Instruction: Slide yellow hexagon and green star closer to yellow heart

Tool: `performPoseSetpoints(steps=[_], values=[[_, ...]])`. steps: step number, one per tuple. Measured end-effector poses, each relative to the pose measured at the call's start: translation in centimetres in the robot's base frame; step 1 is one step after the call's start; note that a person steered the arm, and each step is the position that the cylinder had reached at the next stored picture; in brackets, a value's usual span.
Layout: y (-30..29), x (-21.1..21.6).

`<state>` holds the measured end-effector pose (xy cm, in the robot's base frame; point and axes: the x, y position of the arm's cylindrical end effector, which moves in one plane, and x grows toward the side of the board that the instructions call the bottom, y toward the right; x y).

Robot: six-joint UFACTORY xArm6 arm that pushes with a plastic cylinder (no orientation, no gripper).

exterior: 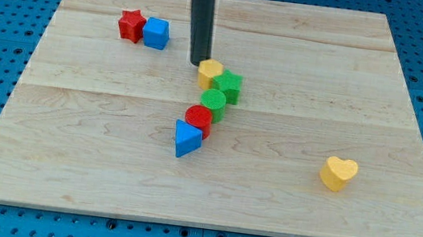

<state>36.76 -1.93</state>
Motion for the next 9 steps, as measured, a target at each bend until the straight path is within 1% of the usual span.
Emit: performPoseSetpoints(steps=[1, 2, 3, 4, 5, 6, 7, 8, 9], values=[[2.4, 2.0], [8.3, 3.5], [9.4, 5.5], [8.0, -0.2], [4.3, 2.3], [4.6, 5.3], [5.2, 6.4], [7.2, 8.6], [10.6, 10.3]])
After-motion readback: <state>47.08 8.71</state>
